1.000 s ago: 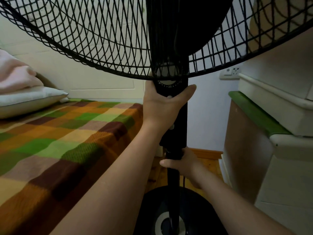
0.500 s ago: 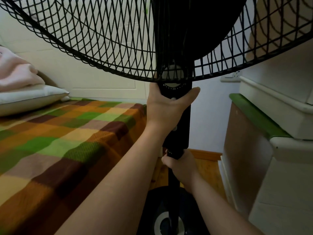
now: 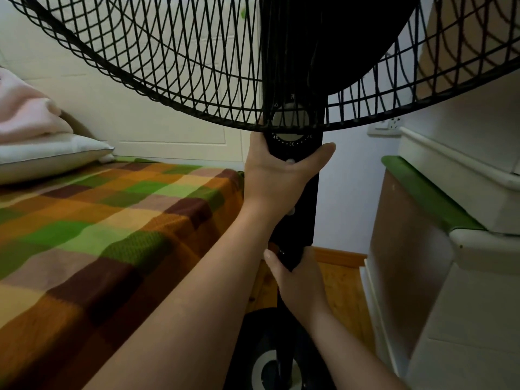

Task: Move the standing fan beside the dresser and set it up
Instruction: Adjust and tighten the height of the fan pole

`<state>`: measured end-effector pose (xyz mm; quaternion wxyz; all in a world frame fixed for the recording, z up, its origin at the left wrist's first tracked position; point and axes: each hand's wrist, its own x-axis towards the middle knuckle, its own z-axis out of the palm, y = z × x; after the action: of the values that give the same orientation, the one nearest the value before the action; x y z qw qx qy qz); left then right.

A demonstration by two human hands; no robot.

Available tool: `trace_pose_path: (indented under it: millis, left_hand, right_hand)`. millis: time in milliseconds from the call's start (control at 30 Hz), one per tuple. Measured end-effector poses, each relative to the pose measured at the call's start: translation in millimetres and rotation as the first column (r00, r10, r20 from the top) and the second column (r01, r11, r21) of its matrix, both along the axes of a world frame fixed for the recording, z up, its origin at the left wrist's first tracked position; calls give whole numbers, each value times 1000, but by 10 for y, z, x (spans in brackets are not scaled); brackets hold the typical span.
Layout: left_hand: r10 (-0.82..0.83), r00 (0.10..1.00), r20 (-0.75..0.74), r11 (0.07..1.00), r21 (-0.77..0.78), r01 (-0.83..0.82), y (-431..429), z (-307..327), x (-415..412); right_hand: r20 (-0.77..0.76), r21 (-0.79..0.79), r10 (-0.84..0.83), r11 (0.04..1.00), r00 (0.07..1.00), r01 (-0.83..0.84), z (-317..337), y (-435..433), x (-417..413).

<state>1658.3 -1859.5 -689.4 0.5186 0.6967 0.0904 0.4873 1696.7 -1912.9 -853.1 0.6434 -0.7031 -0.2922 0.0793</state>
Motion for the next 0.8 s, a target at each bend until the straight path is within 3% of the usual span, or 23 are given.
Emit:
trace_pose_path:
  millis: [67, 300, 500, 667, 800]
  left_hand:
    - [-2, 1000, 2, 1000, 9, 2, 1, -11, 3]
    - [11, 1000, -9, 1000, 14, -11, -3, 2, 0]
    - [0, 1000, 5, 1000, 15, 0, 8, -13, 1]
    - [-17, 999, 34, 1000, 25, 16, 23, -26, 15]
    - [-27, 999, 42, 999, 30, 26, 18, -28, 23]
  right_hand:
    - [55, -157, 67, 986, 996, -58, 54, -61, 123]
    - [-47, -505, 271, 824, 962, -257, 527, -162, 335]
    - [-193, -221, 229, 937, 954, -270, 341, -108, 250]
    - [-119, -233, 143, 958, 983, -167, 269, -56, 190]
    - [-47, -107, 51, 993, 998, -56, 164, 3, 90]
